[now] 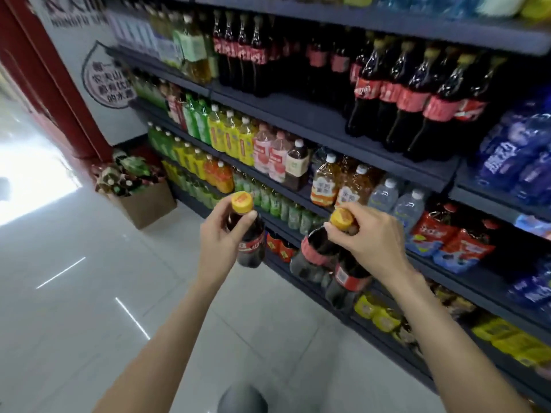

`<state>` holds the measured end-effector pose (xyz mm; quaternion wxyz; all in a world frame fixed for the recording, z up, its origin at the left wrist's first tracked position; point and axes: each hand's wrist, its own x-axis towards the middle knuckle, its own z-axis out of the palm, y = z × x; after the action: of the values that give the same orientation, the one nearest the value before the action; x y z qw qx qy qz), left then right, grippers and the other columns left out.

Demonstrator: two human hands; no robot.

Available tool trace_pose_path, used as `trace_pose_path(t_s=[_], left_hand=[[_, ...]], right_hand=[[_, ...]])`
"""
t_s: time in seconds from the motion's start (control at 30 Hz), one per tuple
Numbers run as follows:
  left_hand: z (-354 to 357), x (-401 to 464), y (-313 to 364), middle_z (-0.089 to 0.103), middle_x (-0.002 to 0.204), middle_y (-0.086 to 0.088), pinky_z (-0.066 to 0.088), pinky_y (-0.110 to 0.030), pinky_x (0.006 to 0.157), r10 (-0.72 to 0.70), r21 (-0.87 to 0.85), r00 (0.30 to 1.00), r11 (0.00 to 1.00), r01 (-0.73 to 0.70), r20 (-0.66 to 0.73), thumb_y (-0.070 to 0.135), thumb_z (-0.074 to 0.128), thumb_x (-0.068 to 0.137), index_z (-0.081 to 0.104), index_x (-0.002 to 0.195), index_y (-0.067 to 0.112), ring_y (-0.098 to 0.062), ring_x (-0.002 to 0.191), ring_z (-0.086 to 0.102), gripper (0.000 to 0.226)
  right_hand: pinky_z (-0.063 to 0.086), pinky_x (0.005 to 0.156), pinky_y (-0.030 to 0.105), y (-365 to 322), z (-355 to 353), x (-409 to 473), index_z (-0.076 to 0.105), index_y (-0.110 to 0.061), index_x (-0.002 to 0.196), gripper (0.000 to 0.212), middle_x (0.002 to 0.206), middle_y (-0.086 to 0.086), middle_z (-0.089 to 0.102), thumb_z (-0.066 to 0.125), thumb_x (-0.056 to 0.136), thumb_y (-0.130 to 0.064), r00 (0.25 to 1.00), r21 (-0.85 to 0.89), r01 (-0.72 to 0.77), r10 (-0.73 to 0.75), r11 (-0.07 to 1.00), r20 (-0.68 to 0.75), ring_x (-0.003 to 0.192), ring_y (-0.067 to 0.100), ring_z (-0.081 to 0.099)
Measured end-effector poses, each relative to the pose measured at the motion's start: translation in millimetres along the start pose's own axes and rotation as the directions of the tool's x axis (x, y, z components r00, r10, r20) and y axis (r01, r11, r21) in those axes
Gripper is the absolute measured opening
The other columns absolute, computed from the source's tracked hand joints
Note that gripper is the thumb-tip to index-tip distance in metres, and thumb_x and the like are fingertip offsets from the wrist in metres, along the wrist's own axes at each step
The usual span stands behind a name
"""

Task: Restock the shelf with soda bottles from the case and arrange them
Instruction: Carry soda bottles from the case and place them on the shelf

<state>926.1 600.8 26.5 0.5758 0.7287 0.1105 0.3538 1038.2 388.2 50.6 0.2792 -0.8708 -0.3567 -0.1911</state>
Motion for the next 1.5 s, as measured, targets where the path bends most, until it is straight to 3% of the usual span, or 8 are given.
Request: trace_pose_path(t_s=[0.13, 0.3, 0.53, 0.73, 0.9, 1.1, 1.27, 1.5], left_hand=[[7, 111, -18, 0.068, 0.107, 0.008, 0.046, -0.018, 0.09, 0.009, -0.107, 1.0, 0.994, -0.012, -0.021, 0.019, 0.063, 0.091, 0.064, 0.113, 0.018, -0.003, 0.104, 0.06, 0.022], [24, 238, -39, 0.066, 0.092, 0.004, 0.04, -0.009, 0.082, 0.148, -0.078, 0.972, 0.988, -0.136, 0.182, 0.018, 0.068, 0.087, 0.067, 0.099, 0.011, 0.001, 0.094, 0.057, 0.014], [77, 380, -44, 0.068, 0.111, 0.004, 0.048, -0.033, 0.098, 0.29, -0.156, 0.891, 0.956, -0.25, 0.35, 0.022, 0.075, 0.081, 0.067, 0.113, 0.02, -0.007, 0.109, 0.061, 0.033], [141, 443, -53, 0.069, 0.108, 0.007, 0.049, -0.033, 0.099, 0.263, -0.18, 0.9, 0.961, -0.211, 0.349, 0.028, 0.08, 0.075, 0.07, 0.114, 0.016, -0.006, 0.106, 0.063, 0.042], [186, 458, -67, 0.072, 0.099, 0.007, 0.048, -0.016, 0.083, 0.277, -0.239, 0.912, 0.948, -0.209, 0.302, 0.029, 0.079, 0.077, 0.07, 0.113, 0.015, 0.006, 0.084, 0.058, 0.04], [232, 478, -86, 0.071, 0.092, -0.002, 0.053, -0.038, 0.076, 0.348, -0.066, 0.905, 0.937, -0.343, 0.244, 0.05, 0.067, 0.082, 0.07, 0.102, 0.008, -0.016, 0.084, 0.065, 0.045], [246, 483, -110, 0.063, 0.114, -0.013, 0.048, -0.044, 0.087, 0.367, 0.062, 0.782, 0.888, -0.457, 0.504, 0.061, 0.049, 0.087, 0.056, 0.12, 0.007, -0.029, 0.111, 0.056, 0.064], [244, 492, -136, 0.038, 0.146, -0.002, 0.042, -0.039, 0.102, 0.344, -0.244, 0.517, 0.936, -0.254, 0.784, 0.046, 0.051, 0.093, 0.007, 0.143, 0.039, -0.012, 0.121, 0.051, 0.066]], right_hand=[[0.031, 0.051, 0.023, 3, 29, 87, 0.06, -0.024, 0.085, 0.032, 0.061, -0.012, 0.052, 0.056, 0.078, -0.054, 0.994, -0.026, -0.014, 0.011, 1.0, -0.111, 0.057, 0.012, 0.051], [0.032, 0.053, 0.023, 5, 61, 173, 0.063, -0.021, 0.082, 0.027, 0.057, -0.014, 0.045, 0.066, 0.077, -0.047, 0.958, -0.113, -0.161, 0.128, 0.98, -0.259, 0.055, 0.008, 0.046], [0.042, 0.058, 0.029, 8, 74, 255, 0.063, -0.017, 0.087, 0.026, 0.061, -0.006, 0.055, 0.069, 0.08, -0.041, 0.879, -0.137, -0.364, 0.291, 0.921, -0.377, 0.06, 0.016, 0.055], [0.039, 0.055, 0.027, 28, 79, 295, 0.06, -0.013, 0.091, 0.031, 0.062, -0.011, 0.046, 0.062, 0.086, -0.043, 0.844, -0.233, -0.411, 0.271, 0.881, -0.462, 0.057, 0.016, 0.052], [0.041, 0.053, 0.028, 49, 75, 317, 0.059, -0.013, 0.094, 0.039, 0.064, -0.01, 0.049, 0.052, 0.086, -0.051, 0.833, -0.289, -0.41, 0.227, 0.865, -0.504, 0.057, 0.018, 0.055], [0.04, 0.054, 0.028, 63, 70, 342, 0.058, -0.009, 0.098, 0.035, 0.067, -0.009, 0.047, 0.059, 0.089, -0.042, 0.829, -0.331, -0.422, 0.212, 0.844, -0.518, 0.057, 0.014, 0.048], [0.039, 0.055, 0.028, 73, 76, 362, 0.058, -0.009, 0.099, 0.037, 0.067, -0.007, 0.051, 0.057, 0.09, -0.045, 0.81, -0.373, -0.475, 0.23, 0.797, -0.54, 0.06, 0.02, 0.057], [0.033, 0.057, 0.025, 85, 91, 383, 0.058, -0.007, 0.101, 0.038, 0.074, 0.003, 0.061, 0.058, 0.09, -0.044, 0.797, -0.433, -0.511, 0.221, 0.743, -0.562, 0.067, 0.027, 0.062]])
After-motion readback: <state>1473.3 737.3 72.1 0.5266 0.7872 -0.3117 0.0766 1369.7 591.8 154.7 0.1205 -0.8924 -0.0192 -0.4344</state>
